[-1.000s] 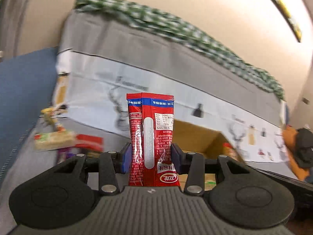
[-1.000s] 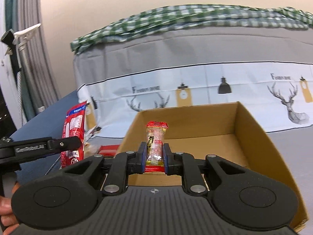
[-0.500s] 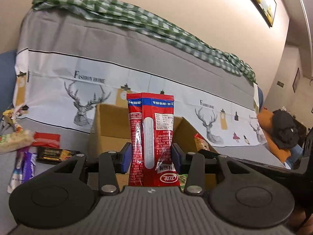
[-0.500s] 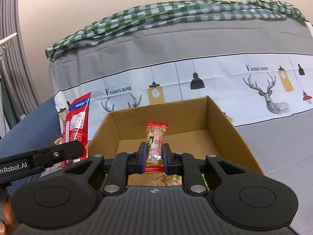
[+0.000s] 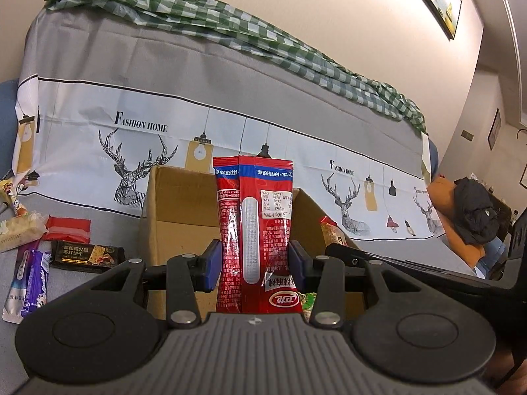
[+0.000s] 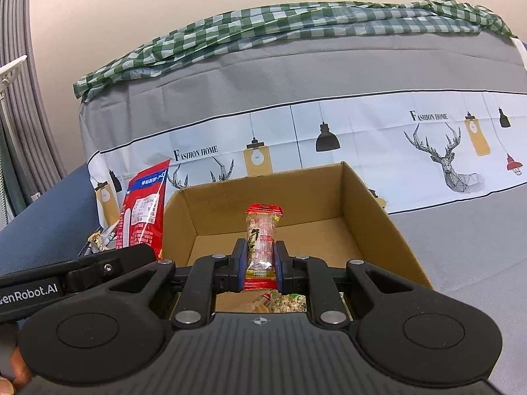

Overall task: Organize snacks
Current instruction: 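Lower both snacks into the box and open both grippers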

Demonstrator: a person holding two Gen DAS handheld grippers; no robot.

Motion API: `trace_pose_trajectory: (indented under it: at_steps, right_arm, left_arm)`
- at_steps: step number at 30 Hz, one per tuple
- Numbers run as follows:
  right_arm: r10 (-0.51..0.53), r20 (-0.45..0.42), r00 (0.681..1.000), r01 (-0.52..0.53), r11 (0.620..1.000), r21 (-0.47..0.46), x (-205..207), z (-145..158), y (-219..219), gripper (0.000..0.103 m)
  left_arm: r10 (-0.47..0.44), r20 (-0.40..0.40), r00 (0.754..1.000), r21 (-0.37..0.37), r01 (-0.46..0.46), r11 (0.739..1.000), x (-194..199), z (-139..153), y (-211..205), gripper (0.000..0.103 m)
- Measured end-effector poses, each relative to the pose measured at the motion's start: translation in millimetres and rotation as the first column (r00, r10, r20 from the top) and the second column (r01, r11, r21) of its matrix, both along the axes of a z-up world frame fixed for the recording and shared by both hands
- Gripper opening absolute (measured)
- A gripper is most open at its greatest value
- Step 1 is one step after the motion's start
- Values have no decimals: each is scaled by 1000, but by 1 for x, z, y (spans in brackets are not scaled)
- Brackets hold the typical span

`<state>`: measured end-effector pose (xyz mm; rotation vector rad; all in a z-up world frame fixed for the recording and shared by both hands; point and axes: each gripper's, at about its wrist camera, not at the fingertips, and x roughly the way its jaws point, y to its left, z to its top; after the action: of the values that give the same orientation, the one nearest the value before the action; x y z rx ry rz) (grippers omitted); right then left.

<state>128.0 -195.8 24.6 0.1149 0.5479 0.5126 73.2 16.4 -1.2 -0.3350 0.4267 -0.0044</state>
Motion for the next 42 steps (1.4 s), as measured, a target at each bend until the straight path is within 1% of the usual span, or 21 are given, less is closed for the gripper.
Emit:
trace_pose_trajectory:
  at_steps: [12, 42]
  right_arm:
    - [11, -2, 1000, -11, 1000, -9, 0, -1, 4, 17]
    - [35, -5, 999, -35, 999, -12, 2, -2, 5, 17]
  left_arm:
    - [4, 0, 1000, -15, -4, 1000, -2, 1, 2, 47]
    - [-5, -9, 1000, -13, 5, 1000, 0, 2, 1, 47]
